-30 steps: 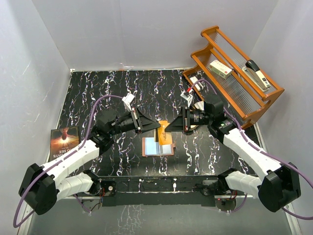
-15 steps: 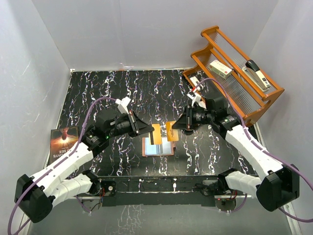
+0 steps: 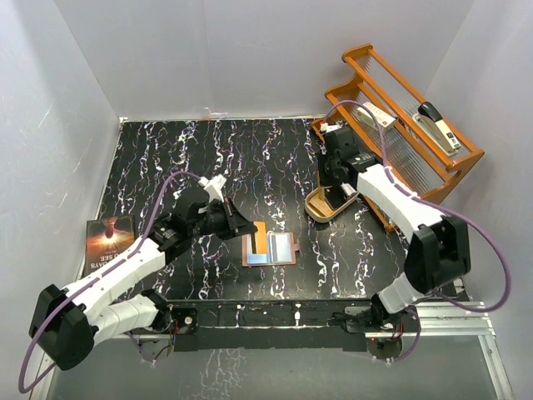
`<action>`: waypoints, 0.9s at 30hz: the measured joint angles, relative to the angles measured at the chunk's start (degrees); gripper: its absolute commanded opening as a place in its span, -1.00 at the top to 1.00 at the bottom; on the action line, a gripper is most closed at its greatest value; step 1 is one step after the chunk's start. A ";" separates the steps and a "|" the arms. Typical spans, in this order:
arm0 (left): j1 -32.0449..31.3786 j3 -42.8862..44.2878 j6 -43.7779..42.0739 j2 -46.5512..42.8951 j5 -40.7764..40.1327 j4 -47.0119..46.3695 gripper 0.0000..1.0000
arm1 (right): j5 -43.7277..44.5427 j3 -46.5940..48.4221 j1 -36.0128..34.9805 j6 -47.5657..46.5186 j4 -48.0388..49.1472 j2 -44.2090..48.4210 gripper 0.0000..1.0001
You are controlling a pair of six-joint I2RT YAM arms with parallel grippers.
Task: Put the credit cards into the card holder
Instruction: Place the credit card in the storage box.
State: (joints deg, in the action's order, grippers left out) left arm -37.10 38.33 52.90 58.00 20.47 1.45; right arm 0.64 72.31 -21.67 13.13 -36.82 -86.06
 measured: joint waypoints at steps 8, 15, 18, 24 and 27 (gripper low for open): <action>0.00 -2.93 -0.76 7.61 -0.15 -2.36 1.00 | 16.35 8.44 -0.02 -5.53 -5.09 -14.60 0.89; 0.15 -4.31 -0.96 13.09 0.13 -6.54 1.00 | 27.56 13.86 -1.92 -6.64 -8.57 -26.16 0.61; 0.24 -4.70 -1.25 14.29 0.15 -8.04 1.00 | 29.03 13.94 -3.72 -6.82 -9.97 -27.67 0.46; 0.57 -4.85 -1.73 18.18 0.59 -11.54 1.00 | 29.03 15.74 -5.77 -6.05 -12.74 -27.34 0.18; 0.68 -4.85 -2.03 19.80 0.76 -12.28 1.00 | 28.00 16.09 -5.70 -5.05 -14.49 -25.66 0.10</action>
State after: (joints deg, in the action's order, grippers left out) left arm -36.42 33.47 50.87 77.80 21.23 -10.83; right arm 28.64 88.40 -27.38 8.08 -51.31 -111.72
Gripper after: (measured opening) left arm 0.009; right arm 0.416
